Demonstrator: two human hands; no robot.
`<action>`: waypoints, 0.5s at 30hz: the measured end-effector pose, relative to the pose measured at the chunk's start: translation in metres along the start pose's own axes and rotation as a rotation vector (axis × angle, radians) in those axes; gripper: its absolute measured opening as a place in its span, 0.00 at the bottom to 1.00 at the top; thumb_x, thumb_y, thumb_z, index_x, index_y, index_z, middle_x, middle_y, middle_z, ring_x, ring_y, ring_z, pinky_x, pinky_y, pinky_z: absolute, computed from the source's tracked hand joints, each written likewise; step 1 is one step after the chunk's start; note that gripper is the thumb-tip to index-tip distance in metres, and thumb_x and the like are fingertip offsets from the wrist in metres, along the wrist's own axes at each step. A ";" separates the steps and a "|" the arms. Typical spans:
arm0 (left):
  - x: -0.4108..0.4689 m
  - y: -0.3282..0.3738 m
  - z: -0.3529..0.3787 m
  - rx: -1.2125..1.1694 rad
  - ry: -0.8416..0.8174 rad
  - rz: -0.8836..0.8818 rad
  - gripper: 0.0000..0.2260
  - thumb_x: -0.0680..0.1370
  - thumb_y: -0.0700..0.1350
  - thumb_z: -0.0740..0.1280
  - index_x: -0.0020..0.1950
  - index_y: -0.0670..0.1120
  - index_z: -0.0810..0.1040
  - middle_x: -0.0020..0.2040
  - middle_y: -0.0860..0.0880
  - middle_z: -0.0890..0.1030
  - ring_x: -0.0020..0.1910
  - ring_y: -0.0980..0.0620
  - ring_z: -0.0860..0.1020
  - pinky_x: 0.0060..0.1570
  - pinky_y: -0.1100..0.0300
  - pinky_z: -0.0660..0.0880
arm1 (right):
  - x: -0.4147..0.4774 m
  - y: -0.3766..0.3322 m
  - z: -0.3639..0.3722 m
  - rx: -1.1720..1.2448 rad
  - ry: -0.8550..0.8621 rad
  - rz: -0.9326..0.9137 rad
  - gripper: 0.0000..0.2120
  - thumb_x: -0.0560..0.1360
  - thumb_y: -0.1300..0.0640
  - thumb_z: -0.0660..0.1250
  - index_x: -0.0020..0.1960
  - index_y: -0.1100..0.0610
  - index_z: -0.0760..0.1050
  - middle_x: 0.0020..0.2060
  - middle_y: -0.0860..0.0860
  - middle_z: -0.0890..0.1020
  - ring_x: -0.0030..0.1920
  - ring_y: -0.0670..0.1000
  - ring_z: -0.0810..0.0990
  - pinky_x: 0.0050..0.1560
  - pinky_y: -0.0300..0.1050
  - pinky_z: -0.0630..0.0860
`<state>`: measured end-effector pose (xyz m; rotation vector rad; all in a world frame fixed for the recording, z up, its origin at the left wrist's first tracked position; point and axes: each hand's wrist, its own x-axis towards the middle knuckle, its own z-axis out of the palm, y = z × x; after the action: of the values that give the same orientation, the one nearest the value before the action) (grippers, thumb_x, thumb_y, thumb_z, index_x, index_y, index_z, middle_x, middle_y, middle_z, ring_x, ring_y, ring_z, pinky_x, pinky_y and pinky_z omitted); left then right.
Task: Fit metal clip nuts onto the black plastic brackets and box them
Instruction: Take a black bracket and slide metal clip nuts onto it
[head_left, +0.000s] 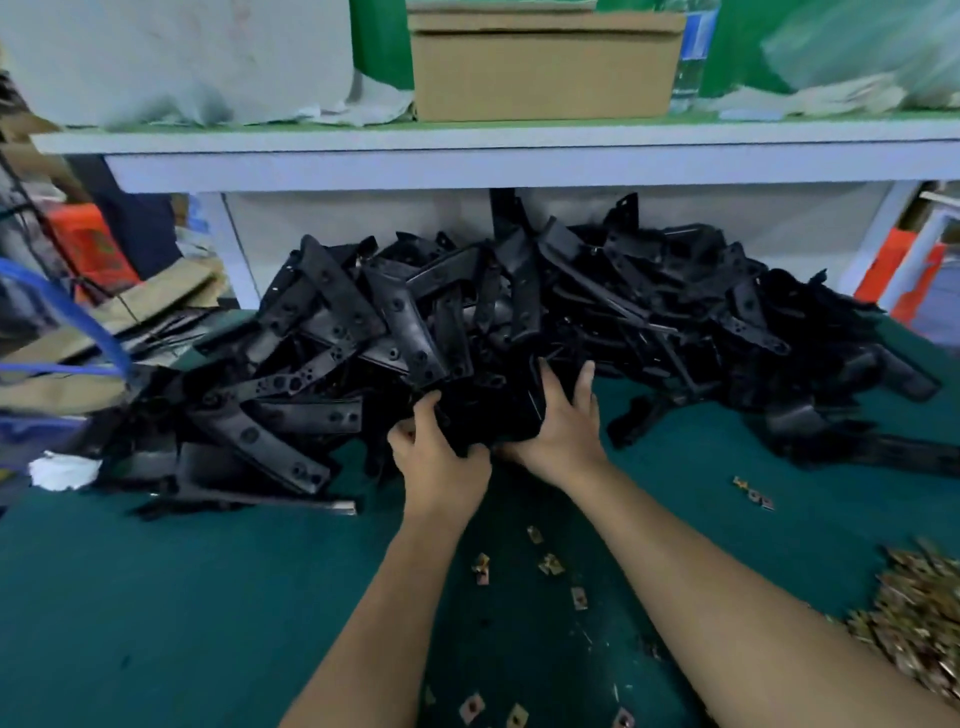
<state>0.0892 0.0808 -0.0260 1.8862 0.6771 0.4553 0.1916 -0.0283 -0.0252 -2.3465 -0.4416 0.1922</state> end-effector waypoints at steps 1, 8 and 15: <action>0.002 0.002 0.004 0.004 0.041 -0.014 0.36 0.76 0.42 0.71 0.78 0.59 0.56 0.73 0.42 0.54 0.67 0.39 0.63 0.61 0.51 0.73 | 0.006 0.002 -0.002 -0.002 -0.001 -0.008 0.58 0.63 0.38 0.80 0.80 0.37 0.44 0.78 0.50 0.29 0.79 0.64 0.50 0.76 0.60 0.59; 0.009 0.013 0.013 0.189 -0.007 -0.121 0.39 0.77 0.46 0.69 0.80 0.60 0.50 0.72 0.35 0.55 0.68 0.33 0.61 0.69 0.42 0.67 | 0.009 0.021 0.001 -0.099 0.024 -0.140 0.41 0.69 0.38 0.75 0.76 0.37 0.59 0.81 0.50 0.40 0.79 0.61 0.51 0.74 0.50 0.61; 0.007 0.009 -0.001 0.103 -0.077 -0.085 0.34 0.79 0.44 0.68 0.79 0.57 0.55 0.70 0.39 0.59 0.41 0.48 0.71 0.34 0.62 0.69 | -0.018 0.021 -0.015 -0.062 0.054 -0.123 0.23 0.75 0.52 0.74 0.67 0.48 0.70 0.75 0.52 0.49 0.71 0.58 0.65 0.60 0.37 0.64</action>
<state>0.0959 0.0834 -0.0171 1.9529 0.7385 0.2973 0.1842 -0.0583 -0.0289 -2.3696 -0.5707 0.0575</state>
